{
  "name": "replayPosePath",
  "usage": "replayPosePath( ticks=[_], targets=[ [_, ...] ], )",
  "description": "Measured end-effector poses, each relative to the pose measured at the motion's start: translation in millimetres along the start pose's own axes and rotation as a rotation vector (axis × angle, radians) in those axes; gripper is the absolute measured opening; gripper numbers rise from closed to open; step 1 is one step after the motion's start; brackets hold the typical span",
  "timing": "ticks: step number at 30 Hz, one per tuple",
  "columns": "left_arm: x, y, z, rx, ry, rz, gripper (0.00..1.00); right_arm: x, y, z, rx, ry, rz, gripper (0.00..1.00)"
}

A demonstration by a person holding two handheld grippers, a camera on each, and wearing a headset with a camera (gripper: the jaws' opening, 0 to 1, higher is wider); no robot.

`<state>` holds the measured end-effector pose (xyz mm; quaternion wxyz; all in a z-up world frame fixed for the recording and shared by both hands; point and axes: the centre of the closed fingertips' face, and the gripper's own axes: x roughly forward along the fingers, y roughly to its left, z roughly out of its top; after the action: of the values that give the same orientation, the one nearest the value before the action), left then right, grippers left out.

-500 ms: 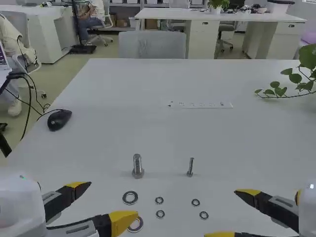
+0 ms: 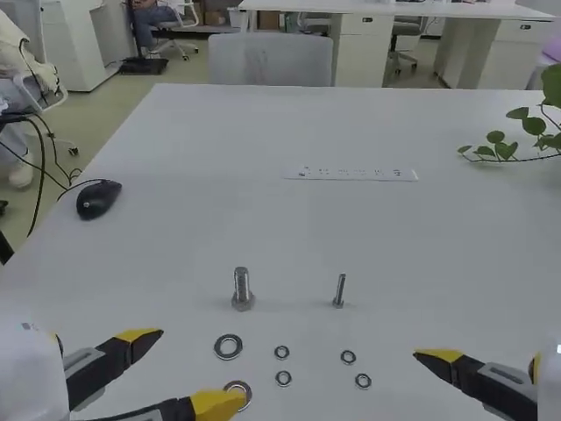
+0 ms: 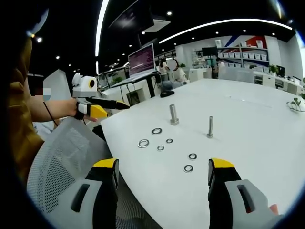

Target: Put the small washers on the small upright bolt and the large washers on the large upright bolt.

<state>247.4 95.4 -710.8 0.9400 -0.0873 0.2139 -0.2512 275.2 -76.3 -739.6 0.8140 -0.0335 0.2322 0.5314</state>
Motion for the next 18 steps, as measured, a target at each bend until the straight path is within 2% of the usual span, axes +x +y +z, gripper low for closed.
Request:
replayPosePath(
  ticks=[18],
  targets=[
    [3.0, 3.9, 1.4, -0.011, -0.001, 0.001, 0.77, 5.6, -0.3, -4.1, 0.019, 0.018, 0.018, 0.78]
  ],
)
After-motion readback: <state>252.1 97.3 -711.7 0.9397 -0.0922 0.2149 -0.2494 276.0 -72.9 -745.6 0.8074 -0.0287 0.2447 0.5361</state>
